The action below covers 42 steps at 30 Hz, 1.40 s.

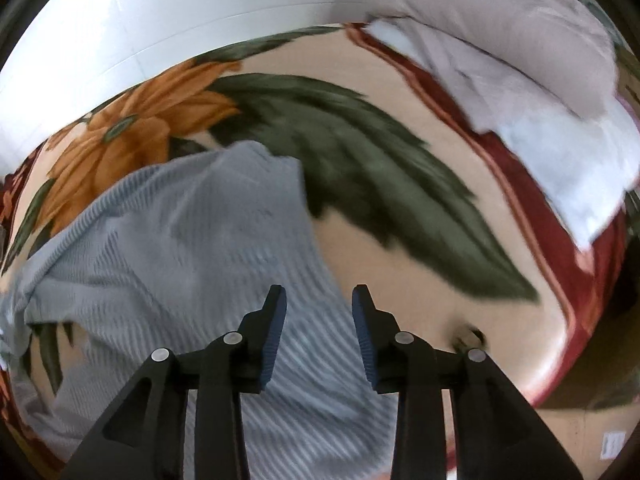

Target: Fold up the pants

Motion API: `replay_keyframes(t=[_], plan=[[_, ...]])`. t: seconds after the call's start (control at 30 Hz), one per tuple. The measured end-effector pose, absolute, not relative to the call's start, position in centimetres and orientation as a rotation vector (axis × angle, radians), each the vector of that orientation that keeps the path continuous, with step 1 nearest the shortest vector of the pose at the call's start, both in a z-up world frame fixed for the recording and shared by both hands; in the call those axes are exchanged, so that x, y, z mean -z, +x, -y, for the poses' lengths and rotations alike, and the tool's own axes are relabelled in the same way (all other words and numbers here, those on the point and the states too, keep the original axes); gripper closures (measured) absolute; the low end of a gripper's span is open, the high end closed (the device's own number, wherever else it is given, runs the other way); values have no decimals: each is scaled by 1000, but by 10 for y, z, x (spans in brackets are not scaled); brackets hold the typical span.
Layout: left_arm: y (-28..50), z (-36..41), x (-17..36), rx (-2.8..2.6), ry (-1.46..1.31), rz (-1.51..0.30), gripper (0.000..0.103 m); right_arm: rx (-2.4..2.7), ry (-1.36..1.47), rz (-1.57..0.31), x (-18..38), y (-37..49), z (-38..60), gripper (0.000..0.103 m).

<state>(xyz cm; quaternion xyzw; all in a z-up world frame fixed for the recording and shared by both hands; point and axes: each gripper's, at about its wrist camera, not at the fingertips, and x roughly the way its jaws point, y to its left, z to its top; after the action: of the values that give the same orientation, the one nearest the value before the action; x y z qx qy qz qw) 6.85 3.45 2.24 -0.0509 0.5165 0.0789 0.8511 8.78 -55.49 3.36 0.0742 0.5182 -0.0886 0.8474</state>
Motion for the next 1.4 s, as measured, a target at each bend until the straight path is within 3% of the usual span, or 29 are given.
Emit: replay_keyframes(t=[0.3, 0.6, 0.7, 0.77, 0.8, 0.83, 0.87, 0.9, 1.0, 1.03, 1.2, 1.4], plan=[[69, -101, -6, -318, -206, -1087, 42, 217, 115, -1120, -2, 164, 536, 64], [83, -130, 1, -361, -277, -1050, 40, 246, 116, -1172, 29, 195, 539, 49], [85, -140, 4, -339, -347, -1036, 36, 236, 212, -1157, 36, 194, 550, 48], [88, -142, 6, -306, -392, -1032, 36, 236, 207, -1163, 34, 195, 549, 51], [91, -141, 8, -294, -401, -1031, 36, 232, 180, -1159, 33, 195, 545, 60], [95, -138, 10, -281, -402, -1030, 36, 224, 151, -1153, 30, 195, 540, 76], [97, -136, 10, -279, -400, -1030, 37, 215, 109, -1140, 27, 193, 533, 79], [99, -133, 10, -276, -400, -1026, 40, 222, 77, -1134, 25, 192, 529, 81], [108, -117, 6, -241, -370, -1016, 77, 283, -59, -1064, 2, 188, 518, 87], [113, -110, 2, -238, -331, -1012, 79, 303, -68, -1038, -7, 188, 520, 88], [127, -101, -17, -232, -271, -958, 78, 442, -88, -950, -47, 199, 553, 88], [121, -116, -32, -250, -252, -933, 56, 428, 34, -1080, -15, 218, 580, 83]])
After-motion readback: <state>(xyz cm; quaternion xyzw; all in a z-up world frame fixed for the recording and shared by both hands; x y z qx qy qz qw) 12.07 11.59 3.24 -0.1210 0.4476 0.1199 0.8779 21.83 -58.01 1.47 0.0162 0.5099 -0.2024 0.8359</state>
